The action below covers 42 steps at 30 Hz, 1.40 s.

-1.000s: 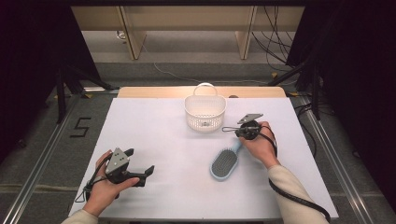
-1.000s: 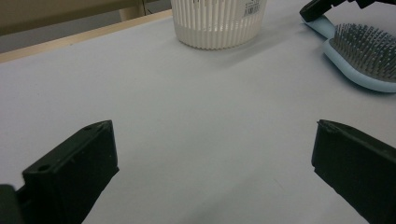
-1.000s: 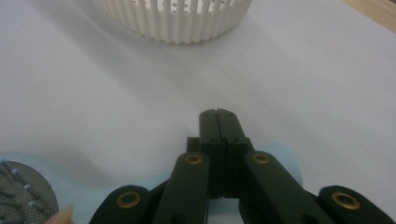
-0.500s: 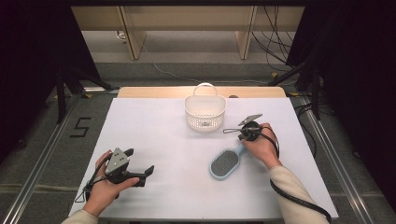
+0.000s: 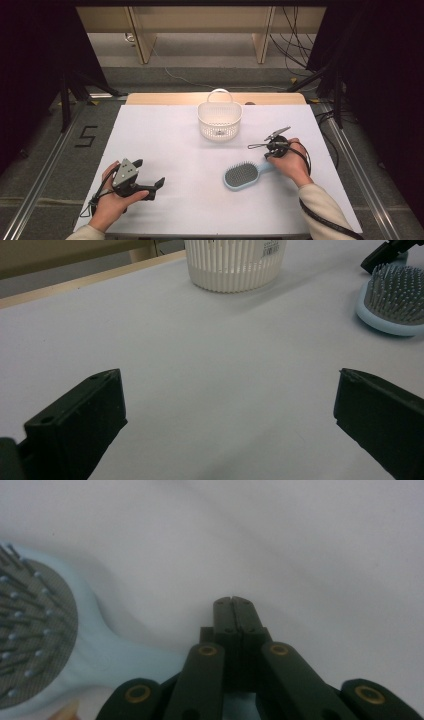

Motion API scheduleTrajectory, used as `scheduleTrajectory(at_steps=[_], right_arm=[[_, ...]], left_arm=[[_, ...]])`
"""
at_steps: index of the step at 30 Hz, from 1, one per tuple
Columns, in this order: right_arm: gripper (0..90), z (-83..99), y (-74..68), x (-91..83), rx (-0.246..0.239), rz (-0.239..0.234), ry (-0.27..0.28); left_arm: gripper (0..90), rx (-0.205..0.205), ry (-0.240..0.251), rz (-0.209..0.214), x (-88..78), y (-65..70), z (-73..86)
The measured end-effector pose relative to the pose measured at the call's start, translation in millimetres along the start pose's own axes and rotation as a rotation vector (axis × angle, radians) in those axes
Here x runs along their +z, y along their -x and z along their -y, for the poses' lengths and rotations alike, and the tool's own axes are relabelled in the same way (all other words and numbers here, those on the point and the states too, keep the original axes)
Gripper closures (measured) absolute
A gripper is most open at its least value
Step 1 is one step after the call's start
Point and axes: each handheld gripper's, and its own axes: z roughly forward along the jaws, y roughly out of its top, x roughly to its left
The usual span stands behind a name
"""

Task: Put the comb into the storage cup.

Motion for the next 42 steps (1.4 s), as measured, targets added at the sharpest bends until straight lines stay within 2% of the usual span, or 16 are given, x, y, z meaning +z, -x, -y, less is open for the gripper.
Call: scheduleTrajectory(at_steps=[11, 20, 32, 42], right_arm=[[90.0, 20.2, -6.3, -13.0, -0.007, -0.015, -0.034], [90.0, 37.7, -13.5, -23.9, -0.010, -0.056, -0.047], [90.0, 59.1, -30.0, -38.0, -0.055, -0.073, -0.064], [90.0, 69.8, -40.6, -45.3, -0.081, -0.080, -0.077]], left_arm=[[0.0, 0.002, -0.001, 0.000, -0.3, -0.3, 0.1], [0.0, 0.002, -0.001, 0.000, -0.4, -0.2, 0.0], [0.0, 0.004, -0.001, 0.000, -0.2, -0.1, 0.0], [0.0, 0.001, -0.002, 0.000, -0.1, -0.2, 0.1]])
